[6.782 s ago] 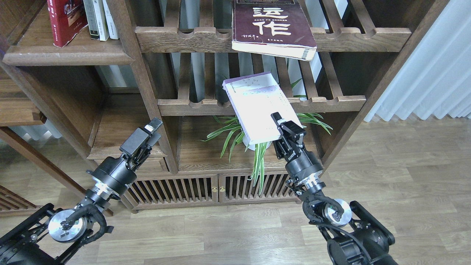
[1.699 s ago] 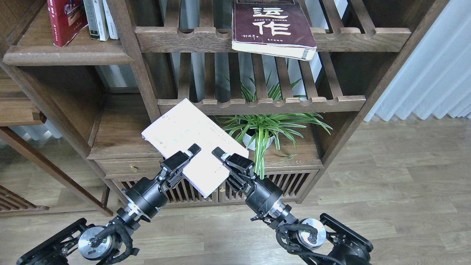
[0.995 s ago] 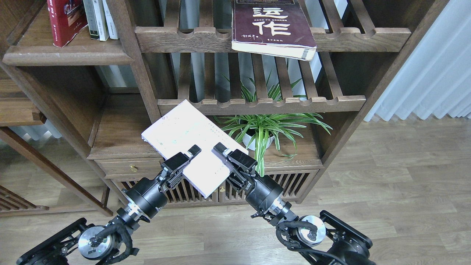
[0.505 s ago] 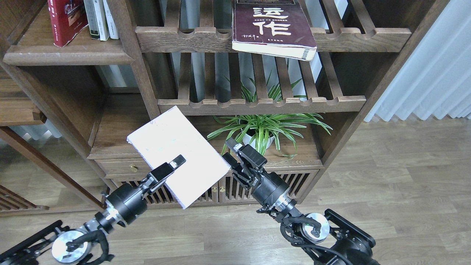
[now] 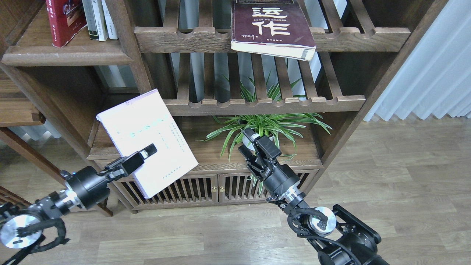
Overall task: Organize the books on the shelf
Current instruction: 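Lift the white book with the left gripper up toward the top shelf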
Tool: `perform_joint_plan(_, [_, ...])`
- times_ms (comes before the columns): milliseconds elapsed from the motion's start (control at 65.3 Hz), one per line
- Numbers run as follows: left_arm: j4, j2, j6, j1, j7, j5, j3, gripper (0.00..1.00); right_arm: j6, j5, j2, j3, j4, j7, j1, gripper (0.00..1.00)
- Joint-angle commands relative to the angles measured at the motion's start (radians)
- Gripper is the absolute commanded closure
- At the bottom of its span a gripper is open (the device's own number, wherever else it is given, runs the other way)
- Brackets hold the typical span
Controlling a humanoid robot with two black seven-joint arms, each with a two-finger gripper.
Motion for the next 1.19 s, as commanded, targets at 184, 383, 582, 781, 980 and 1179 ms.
perform_joint_plan(184, [0.000,-0.011,0.000,-0.057,0.053,-0.006,-0.140,1.00,0.000,-0.025,0.000,-0.012,0.001,0.000,0.007,0.13])
perform_joint_plan(383, [0.000,-0.011,0.000,-0.126,0.054,-0.012,-0.204,1.00,0.000,-0.036,0.000,-0.012,0.001,0.000,0.008,0.13])
perform_joint_plan(582, [0.000,-0.009,0.000,-0.152,0.060,-0.010,-0.265,1.00,0.000,-0.039,0.000,-0.014,0.001,-0.002,0.010,0.13])
perform_joint_plan(781, [0.002,-0.011,0.000,-0.241,0.073,-0.012,-0.315,1.00,0.000,-0.059,0.000,-0.014,0.001,-0.002,0.009,0.13])
perform_joint_plan(980, [0.002,-0.027,0.000,-0.364,0.068,-0.016,-0.316,1.00,0.000,-0.060,0.000,-0.015,-0.001,-0.002,0.007,0.13])
perform_joint_plan(1179, [0.003,-0.014,0.000,-0.438,0.077,-0.049,-0.331,1.00,0.000,-0.068,0.000,-0.014,-0.001,-0.002,0.007,0.13])
